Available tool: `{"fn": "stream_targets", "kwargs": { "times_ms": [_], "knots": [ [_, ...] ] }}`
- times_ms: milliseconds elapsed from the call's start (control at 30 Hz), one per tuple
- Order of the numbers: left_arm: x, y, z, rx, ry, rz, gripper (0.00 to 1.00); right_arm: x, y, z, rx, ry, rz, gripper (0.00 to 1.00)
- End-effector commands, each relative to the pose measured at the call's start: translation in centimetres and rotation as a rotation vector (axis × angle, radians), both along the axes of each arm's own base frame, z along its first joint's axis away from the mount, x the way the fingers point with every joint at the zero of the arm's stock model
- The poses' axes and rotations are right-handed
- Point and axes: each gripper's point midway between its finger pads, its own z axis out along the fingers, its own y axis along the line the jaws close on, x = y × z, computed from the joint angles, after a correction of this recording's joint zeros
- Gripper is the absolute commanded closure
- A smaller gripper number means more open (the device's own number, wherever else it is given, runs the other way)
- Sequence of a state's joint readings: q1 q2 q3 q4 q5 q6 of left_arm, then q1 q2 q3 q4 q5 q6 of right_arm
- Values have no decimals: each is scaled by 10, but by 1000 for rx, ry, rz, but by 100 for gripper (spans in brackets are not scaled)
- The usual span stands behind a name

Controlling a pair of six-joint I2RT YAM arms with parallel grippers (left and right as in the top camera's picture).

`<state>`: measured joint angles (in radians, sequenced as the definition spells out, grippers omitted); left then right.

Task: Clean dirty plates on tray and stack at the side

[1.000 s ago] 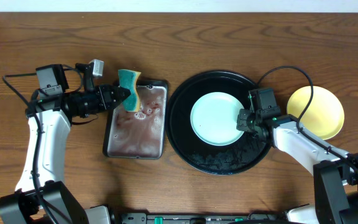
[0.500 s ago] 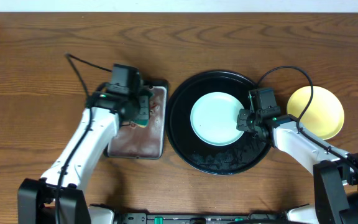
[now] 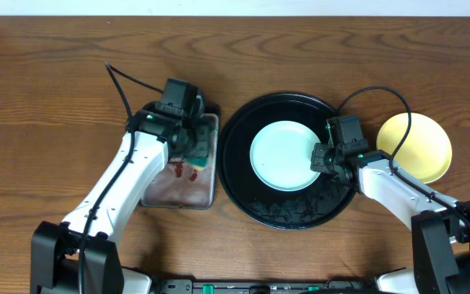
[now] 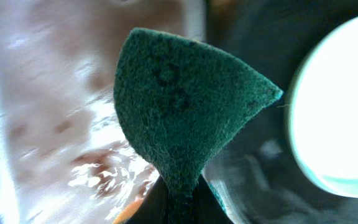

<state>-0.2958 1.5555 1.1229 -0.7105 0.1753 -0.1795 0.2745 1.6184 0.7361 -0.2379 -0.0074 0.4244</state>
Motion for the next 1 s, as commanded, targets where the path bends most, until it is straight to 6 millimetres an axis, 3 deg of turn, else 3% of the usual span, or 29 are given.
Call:
{"fn": "stream_targets", "kwargs": {
  "times_ms": [0, 133, 233, 333, 500, 567, 667, 767, 867, 967],
  "knots": [
    [5, -46, 22, -195, -38, -92, 93, -13, -19, -16, -101, 49, -21, 99],
    [16, -78, 30, -257, -100, -88, 93, -13, -19, -16, -101, 49, -21, 99],
    [18, -103, 25, -307, -88, -57, 93, -13, -19, -16, -101, 49, -21, 99],
    [13, -130, 10, -339, -43, -34, 92, -13, -19, -16, -101, 49, -21, 99],
    [-17, -190, -31, -334, 32, -136, 93, -13, -19, -16, -101, 50, -21, 99],
    [-25, -200, -42, -326, 46, -162, 93, -13, -19, -17, -102, 53, -21, 99],
    [-23, -197, -59, -262, 35, -147, 93, -14, -19, -17, -103, 57, -21, 99],
    [-8, -172, -72, -138, -14, -74, 92, -16, -20, -18, -106, 65, -20, 99],
    [9, -149, -72, -70, -58, -8, 93, -18, -20, -18, -107, 70, -20, 99],
    [24, -139, -65, -88, -90, 30, 92, -18, -20, -18, -107, 71, -20, 99]
  ]
}}
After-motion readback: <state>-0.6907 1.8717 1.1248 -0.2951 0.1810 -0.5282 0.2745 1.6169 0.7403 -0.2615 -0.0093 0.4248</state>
